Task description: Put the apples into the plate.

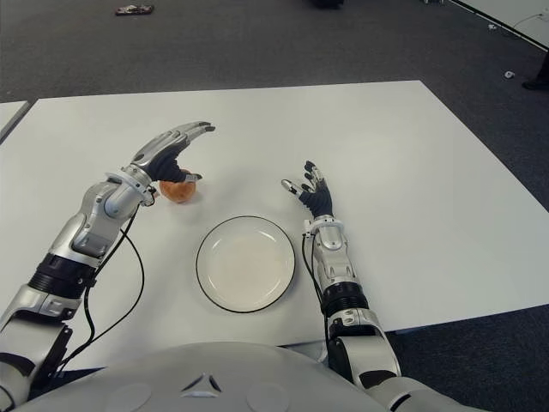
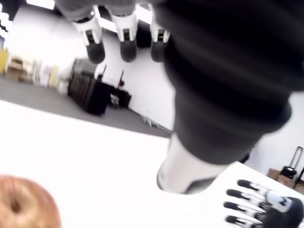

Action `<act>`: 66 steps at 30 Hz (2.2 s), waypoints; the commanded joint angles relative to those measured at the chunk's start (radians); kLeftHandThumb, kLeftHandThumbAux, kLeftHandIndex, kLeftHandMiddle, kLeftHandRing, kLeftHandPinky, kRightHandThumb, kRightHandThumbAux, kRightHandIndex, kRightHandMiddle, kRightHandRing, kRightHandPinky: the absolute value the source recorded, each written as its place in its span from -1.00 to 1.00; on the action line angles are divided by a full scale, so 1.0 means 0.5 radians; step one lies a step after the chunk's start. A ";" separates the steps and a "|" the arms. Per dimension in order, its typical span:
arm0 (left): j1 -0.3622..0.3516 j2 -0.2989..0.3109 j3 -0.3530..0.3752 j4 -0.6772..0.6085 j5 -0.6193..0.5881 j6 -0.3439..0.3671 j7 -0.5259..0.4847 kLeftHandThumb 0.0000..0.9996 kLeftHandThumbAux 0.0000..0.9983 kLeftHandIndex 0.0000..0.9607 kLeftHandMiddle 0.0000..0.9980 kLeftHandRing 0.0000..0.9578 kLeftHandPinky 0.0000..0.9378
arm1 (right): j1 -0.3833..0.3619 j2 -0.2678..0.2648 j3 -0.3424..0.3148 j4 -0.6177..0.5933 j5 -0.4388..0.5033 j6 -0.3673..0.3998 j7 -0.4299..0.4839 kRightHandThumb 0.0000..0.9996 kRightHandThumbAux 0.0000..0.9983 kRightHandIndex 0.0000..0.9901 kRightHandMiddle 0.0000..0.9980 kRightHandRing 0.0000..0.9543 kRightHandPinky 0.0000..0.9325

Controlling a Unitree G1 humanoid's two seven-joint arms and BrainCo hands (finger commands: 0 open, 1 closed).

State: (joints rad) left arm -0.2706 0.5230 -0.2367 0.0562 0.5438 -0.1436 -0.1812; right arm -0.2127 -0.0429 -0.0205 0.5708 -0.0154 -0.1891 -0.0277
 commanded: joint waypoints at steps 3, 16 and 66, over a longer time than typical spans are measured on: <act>0.057 0.009 0.038 -0.015 -0.145 0.021 -0.154 -0.73 -0.52 -1.00 -1.00 -1.00 -1.00 | 0.000 0.002 0.008 0.060 -0.024 0.021 -0.004 -0.77 0.39 -1.00 -1.00 -1.00 -0.95; 0.125 -0.019 0.067 -0.031 -0.239 0.151 -0.244 -0.73 -0.49 -1.00 -1.00 -1.00 -1.00 | -0.021 -0.006 -0.002 0.111 -0.017 0.002 -0.006 -0.73 0.37 -1.00 -1.00 -1.00 -0.95; -0.145 -0.058 -0.507 0.734 0.993 0.555 0.544 -0.74 -0.59 -1.00 -1.00 -1.00 -1.00 | -0.012 -0.025 0.001 0.112 -0.011 0.007 0.012 -0.72 0.36 -1.00 -1.00 -1.00 -0.93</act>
State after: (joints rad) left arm -0.3341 0.4960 -0.4741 0.4075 1.0220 0.1288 0.0792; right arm -0.2363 -0.0590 -0.0219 0.6161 -0.0153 -0.2110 -0.0263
